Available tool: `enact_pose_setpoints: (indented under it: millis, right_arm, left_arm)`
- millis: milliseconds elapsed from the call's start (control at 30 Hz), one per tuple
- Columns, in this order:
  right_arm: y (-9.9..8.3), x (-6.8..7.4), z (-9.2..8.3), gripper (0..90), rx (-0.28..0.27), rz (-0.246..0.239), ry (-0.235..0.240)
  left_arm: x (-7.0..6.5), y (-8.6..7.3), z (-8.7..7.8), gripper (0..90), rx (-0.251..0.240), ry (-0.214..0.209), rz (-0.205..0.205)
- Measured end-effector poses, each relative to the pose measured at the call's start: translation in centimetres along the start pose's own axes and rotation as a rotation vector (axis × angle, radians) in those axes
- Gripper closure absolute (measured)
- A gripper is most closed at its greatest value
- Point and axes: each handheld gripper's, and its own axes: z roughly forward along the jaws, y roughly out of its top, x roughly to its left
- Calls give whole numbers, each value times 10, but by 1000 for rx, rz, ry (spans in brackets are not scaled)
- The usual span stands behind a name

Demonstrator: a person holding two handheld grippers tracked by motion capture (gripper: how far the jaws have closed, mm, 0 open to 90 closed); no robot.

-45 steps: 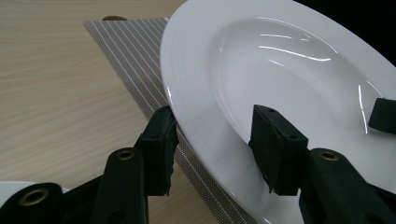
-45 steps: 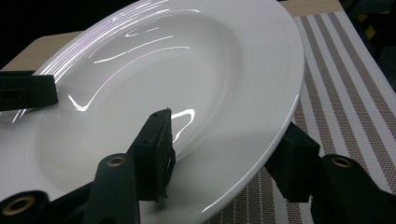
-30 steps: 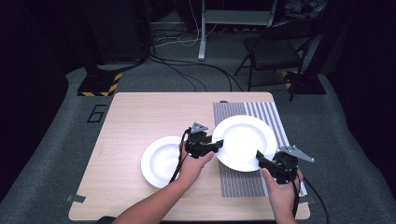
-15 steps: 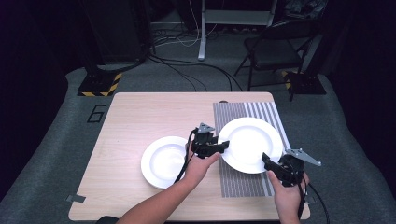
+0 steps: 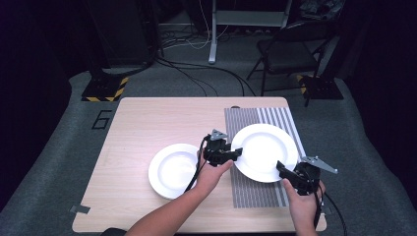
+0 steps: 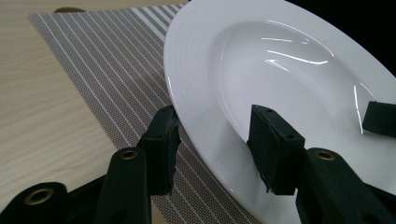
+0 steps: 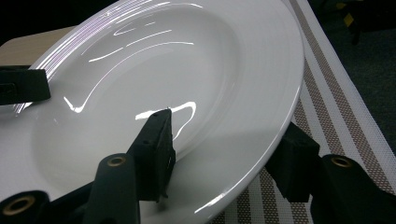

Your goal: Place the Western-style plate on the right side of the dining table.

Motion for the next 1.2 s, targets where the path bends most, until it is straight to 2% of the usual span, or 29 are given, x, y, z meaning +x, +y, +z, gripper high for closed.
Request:
enact_pose_setpoints:
  millis: [433, 600, 733, 867, 1100, 1200]
  right_arm:
    - [11, -6, 19, 465, 11, 4, 4]
    - [15, -7, 28, 468, 13, -20, -13]
    - [18, -9, 34, 471, 11, -21, -2]
    - [19, -10, 40, 474, 14, -29, -13]
    - [20, -14, 49, 479, 21, -24, -27]
    - [20, -14, 52, 479, 22, -35, -37]
  left_arm:
    - [13, 6, 14, 543, -9, -4, -20]
    - [18, 6, 22, 541, -12, 8, -35]
    - [23, 6, 27, 541, -19, 3, -42]
    - [25, 4, 32, 541, -16, 0, -61]
    - [28, 3, 37, 541, -8, 4, -69]
    - [28, 3, 41, 541, -10, 13, -71]
